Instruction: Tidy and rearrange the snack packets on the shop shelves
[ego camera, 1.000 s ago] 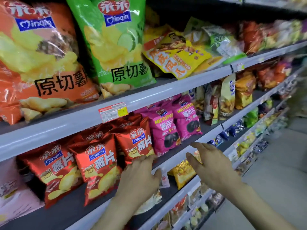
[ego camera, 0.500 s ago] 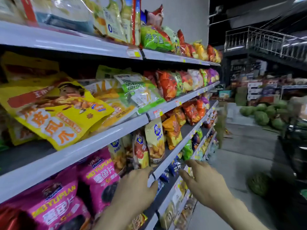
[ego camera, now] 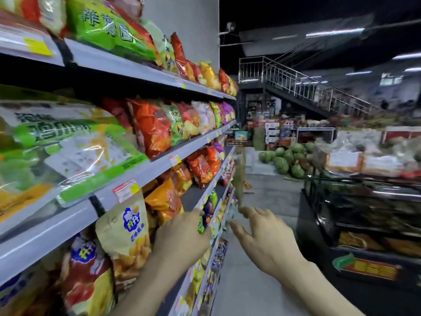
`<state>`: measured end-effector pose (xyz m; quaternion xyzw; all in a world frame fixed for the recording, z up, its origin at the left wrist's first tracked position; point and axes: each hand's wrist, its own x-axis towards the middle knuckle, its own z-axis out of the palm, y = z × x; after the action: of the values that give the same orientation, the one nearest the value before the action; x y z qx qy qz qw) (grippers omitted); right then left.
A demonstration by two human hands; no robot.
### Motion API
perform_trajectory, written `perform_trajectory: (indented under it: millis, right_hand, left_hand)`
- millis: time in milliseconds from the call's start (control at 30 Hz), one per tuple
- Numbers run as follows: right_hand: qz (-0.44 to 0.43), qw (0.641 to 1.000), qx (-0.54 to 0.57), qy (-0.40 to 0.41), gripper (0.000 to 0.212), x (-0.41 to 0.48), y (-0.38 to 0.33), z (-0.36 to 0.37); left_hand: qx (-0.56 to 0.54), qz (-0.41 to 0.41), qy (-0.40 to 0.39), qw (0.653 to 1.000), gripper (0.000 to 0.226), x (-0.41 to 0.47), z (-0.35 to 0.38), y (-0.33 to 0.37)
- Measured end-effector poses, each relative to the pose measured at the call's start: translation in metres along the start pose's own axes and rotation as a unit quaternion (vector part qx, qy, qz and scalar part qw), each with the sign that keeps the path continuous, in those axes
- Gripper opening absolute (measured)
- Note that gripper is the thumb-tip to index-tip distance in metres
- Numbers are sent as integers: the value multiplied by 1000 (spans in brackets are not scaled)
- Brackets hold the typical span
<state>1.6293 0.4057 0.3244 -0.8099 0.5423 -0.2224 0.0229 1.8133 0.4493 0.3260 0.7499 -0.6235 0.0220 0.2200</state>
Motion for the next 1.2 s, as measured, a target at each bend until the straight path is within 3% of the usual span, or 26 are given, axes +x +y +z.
perform_trajectory:
  millis: [167, 467, 633, 933, 1200]
  right_hand:
    - [25, 999, -16, 31, 53, 60, 39, 9]
    - [69, 996, -45, 23, 69, 170, 156, 35]
    - [52, 998, -39, -5, 51, 245, 231, 55]
    - [28, 995, -48, -87, 53, 356, 370, 62]
    - [-17, 985, -52, -165, 52, 449, 393, 99]
  left_hand:
    - [-2, 39, 23, 999, 40, 100, 26, 28]
    - [43, 72, -27, 996, 41, 221, 105, 88]
    - [68, 54, -64, 994, 44, 286, 154, 126]
    - [69, 1, -133, 989, 43, 402, 239, 210]
    - [69, -39, -155, 985, 51, 468, 281, 200]
